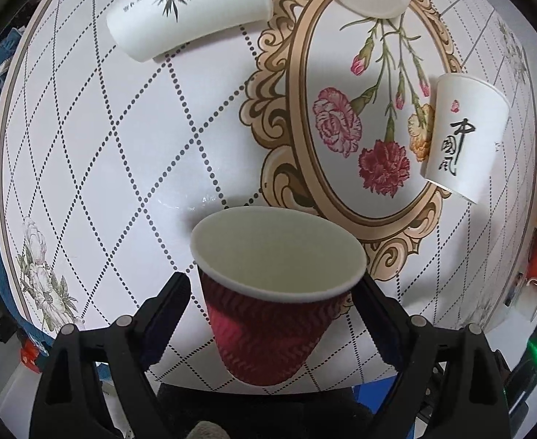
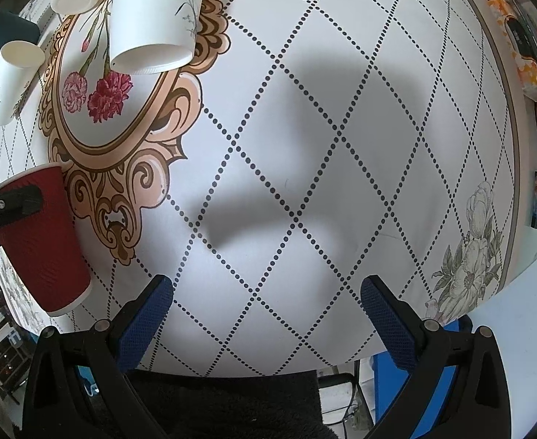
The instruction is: Flip cup upside down
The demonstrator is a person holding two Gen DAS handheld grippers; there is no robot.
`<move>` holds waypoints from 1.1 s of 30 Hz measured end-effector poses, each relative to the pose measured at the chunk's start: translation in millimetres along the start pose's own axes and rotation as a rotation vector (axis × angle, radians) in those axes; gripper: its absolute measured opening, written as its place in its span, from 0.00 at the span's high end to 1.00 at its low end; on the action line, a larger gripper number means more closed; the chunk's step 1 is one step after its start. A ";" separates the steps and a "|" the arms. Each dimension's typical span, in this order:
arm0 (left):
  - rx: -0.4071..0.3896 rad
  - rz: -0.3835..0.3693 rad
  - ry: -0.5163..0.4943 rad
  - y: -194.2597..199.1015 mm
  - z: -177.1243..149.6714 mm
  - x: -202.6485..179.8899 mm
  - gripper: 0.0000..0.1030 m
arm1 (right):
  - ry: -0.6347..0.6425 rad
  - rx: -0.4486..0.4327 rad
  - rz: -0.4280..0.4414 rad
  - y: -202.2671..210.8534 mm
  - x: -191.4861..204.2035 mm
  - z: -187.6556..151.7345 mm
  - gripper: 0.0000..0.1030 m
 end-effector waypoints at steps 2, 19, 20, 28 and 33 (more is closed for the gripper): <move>-0.012 -0.002 -0.002 9.0 -0.1 -2.8 0.13 | -0.002 0.000 0.002 0.9 -0.9 -1.4 0.00; -0.266 0.149 -0.079 117.1 -47.5 52.2 0.12 | 0.112 -0.217 0.052 93.8 48.9 -38.4 0.00; -0.274 0.157 -0.075 118.3 -52.9 58.9 0.12 | 0.118 -0.228 0.061 99.2 53.8 -39.4 0.00; -0.297 0.157 -0.007 108.1 -80.6 105.0 0.12 | 0.187 -0.284 0.125 125.3 110.1 -55.3 0.00; -0.313 0.144 0.037 102.1 -93.5 132.8 0.12 | 0.239 -0.264 0.119 114.2 139.4 -61.7 0.00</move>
Point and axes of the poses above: each gripper's, at about its wrist camera, not at the fingertips, and y roughly against the way its jaws point, x to its left, z to its top, the point moved 5 cm from there along -y, roughly the way its jaws point, and after that the axes turned 8 degrees about z, right-handed, at the moved point
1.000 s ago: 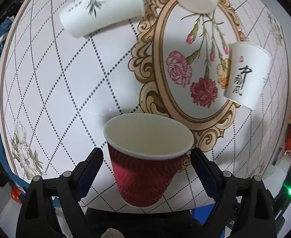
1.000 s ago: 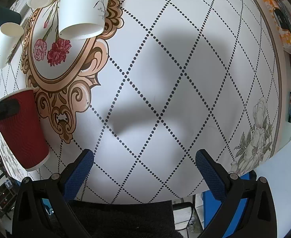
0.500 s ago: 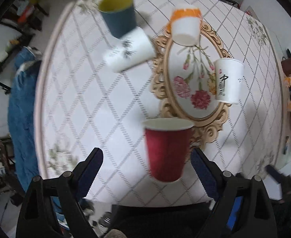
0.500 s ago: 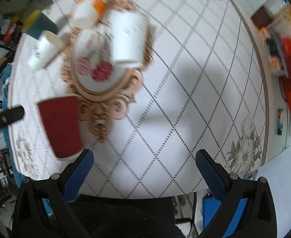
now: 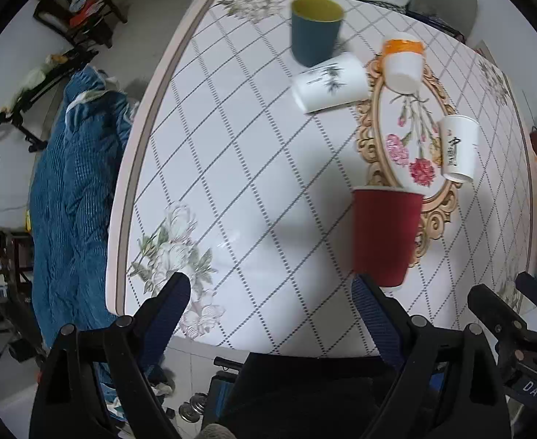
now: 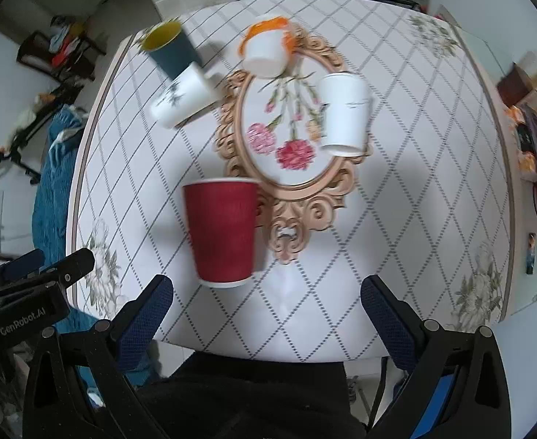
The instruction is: Flip cup upside down
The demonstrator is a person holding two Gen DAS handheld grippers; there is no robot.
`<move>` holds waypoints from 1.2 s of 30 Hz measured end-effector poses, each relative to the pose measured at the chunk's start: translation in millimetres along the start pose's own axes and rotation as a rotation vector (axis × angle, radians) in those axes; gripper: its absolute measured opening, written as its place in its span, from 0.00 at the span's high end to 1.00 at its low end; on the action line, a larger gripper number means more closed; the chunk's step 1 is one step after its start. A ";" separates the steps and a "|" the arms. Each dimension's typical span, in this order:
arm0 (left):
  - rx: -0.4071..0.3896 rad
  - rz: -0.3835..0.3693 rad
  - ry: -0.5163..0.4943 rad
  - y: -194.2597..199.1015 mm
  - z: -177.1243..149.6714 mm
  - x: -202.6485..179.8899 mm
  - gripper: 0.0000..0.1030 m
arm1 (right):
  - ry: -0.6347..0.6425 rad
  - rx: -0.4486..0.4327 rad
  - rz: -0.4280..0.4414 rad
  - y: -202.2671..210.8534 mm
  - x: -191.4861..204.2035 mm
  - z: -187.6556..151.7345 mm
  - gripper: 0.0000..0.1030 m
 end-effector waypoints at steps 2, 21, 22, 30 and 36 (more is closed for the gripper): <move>0.000 -0.003 0.021 -7.2 -6.2 10.3 0.12 | 0.036 0.016 -0.010 -7.7 11.4 -0.7 0.00; 0.148 -0.052 0.253 -89.9 -40.4 42.4 0.12 | 0.854 0.196 -0.309 -61.9 87.3 22.2 0.00; 0.149 -0.050 0.257 -91.4 -40.5 42.3 0.12 | 0.926 0.198 -0.327 -64.4 90.5 21.1 0.00; 0.165 -0.049 0.261 -111.7 -43.1 35.5 0.12 | 1.816 0.173 -0.604 -91.2 104.9 -14.4 0.00; 0.196 -0.046 0.285 -128.6 -44.7 33.0 0.12 | 2.424 0.189 -0.783 -112.9 83.0 -45.6 0.00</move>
Point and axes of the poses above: each gripper's, at about its wrist camera, not at the fingertips, and y roughly against the way its jaws point, x to its left, z to its top, the point moved 5 cm from there along -y, roughly the way its jaws point, and after that the axes turned 8 degrees about z, right-handed, at the moved point
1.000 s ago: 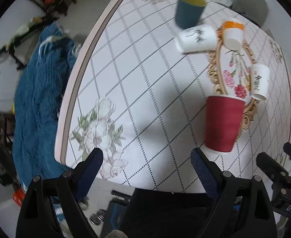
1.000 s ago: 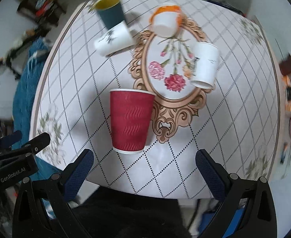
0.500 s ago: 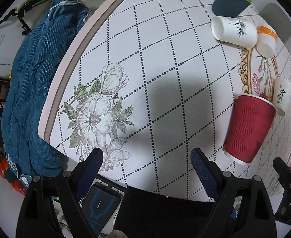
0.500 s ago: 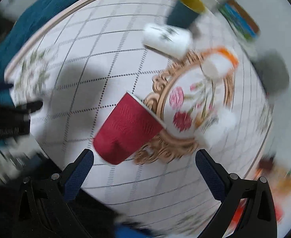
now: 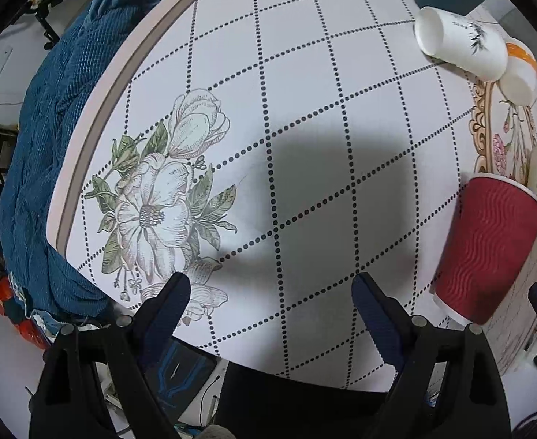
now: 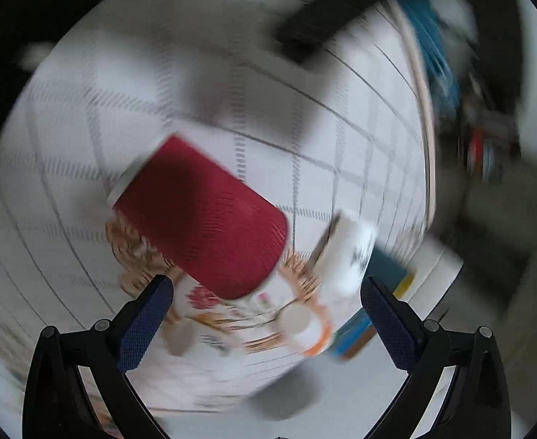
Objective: Flip cup upside down
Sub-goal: 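Grasp the upright red cup with the right gripper and lift it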
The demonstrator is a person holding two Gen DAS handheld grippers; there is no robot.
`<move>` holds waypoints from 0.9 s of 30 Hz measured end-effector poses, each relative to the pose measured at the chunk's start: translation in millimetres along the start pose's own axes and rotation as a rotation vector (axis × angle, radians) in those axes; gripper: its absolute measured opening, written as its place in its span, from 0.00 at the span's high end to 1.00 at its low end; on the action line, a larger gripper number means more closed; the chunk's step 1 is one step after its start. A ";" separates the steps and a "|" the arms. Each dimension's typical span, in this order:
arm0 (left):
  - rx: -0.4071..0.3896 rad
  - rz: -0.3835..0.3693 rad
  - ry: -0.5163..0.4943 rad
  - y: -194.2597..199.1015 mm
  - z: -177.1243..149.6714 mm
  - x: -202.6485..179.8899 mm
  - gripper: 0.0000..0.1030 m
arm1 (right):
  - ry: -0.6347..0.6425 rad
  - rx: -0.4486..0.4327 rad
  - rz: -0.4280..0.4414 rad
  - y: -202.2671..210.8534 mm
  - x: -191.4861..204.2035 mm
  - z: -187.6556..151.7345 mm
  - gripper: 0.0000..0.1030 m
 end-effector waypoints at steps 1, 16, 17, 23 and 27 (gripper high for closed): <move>0.004 0.001 0.003 -2.5 0.0 -1.2 0.12 | 0.072 0.003 -0.023 -2.7 5.9 1.3 0.00; 0.038 -0.013 0.010 -21.9 2.0 -10.1 0.12 | 0.646 -0.023 -0.162 -37.6 40.4 16.8 0.02; 0.039 -0.012 0.009 -22.5 2.4 -9.1 0.12 | 0.663 -0.026 -0.159 -39.9 40.4 17.8 0.02; 0.048 -0.010 0.010 -33.8 2.4 -6.4 0.12 | 0.735 -0.031 -0.154 -53.0 39.8 22.1 0.09; 0.048 -0.008 0.008 -33.3 -0.8 -6.0 0.12 | 0.726 -0.023 -0.131 -60.7 29.8 26.7 0.18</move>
Point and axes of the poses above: each gripper's, at about its wrist camera, not at the fingertips, and y roughly against the way its jaws point, x to its left, z to its top, the point moved 5 cm from there along -y, roughly the way its jaws point, and after that the axes turned 8 degrees about z, right-handed, at the moved point
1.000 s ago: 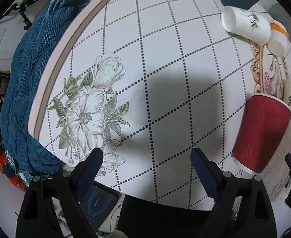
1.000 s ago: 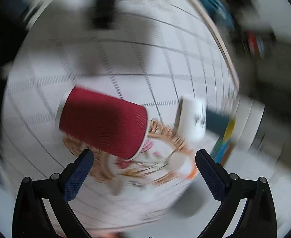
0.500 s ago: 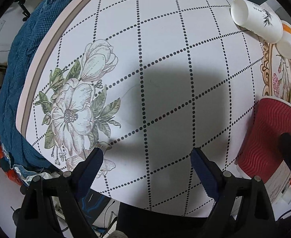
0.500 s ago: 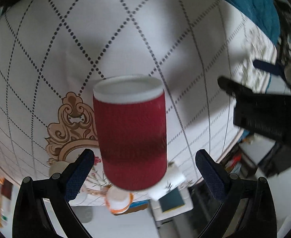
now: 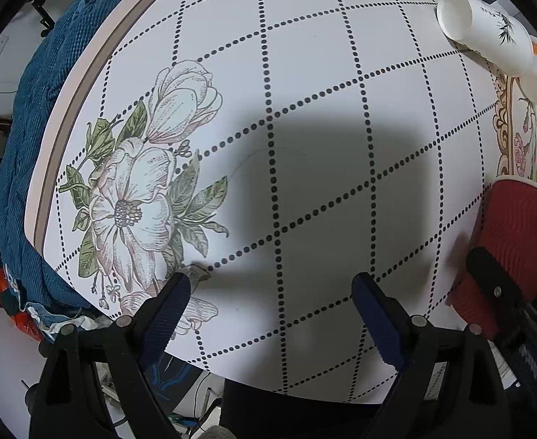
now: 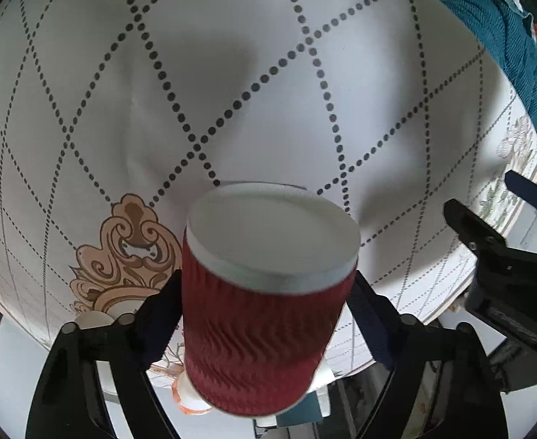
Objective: Flip cup upside down
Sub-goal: 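Grasp the upright red cup with the right gripper and lift it, then rotate the right gripper to turn the red cup rim-down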
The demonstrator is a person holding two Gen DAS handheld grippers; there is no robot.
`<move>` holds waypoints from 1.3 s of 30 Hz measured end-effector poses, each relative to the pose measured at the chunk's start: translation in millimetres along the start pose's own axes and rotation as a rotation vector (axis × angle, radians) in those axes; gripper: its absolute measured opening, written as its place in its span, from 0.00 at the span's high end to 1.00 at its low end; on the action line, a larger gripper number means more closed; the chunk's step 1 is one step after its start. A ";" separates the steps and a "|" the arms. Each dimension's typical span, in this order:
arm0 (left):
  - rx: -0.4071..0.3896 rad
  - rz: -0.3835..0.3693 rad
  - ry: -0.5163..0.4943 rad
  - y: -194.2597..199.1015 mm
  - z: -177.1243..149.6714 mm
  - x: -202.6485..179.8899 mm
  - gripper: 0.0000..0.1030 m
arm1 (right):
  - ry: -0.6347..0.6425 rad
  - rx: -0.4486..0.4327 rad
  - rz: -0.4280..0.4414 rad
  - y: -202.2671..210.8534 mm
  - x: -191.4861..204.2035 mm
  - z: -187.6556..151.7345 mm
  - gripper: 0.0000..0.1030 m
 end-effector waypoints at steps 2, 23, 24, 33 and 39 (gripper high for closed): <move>0.001 -0.002 -0.001 0.5 0.1 3.0 0.12 | -0.013 0.000 0.008 -3.4 -5.6 -0.9 0.26; -0.029 0.035 -0.042 33.6 31.4 15.6 0.12 | -0.718 -0.081 0.428 -1.1 -106.1 -33.3 0.27; -0.032 0.037 -0.046 35.3 33.5 15.5 0.12 | -0.781 -0.088 0.475 -4.9 -109.9 -40.3 0.27; -0.057 0.049 -0.095 49.5 52.0 -2.6 0.12 | -1.218 -0.135 0.802 -36.3 -113.5 -85.5 0.27; -0.069 0.051 -0.125 56.9 56.5 -15.4 0.12 | -1.476 -0.168 1.002 -54.5 -109.0 -109.8 0.27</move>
Point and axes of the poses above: each gripper's, at about its wrist camera, not at the fingertips, and y roughly against the way its jaws point, x to its left, z to its top, the point moved 5 cm from there along -y, roughly the way its jaws point, and after that the axes turned 8 degrees about z, right-handed, at the moved point
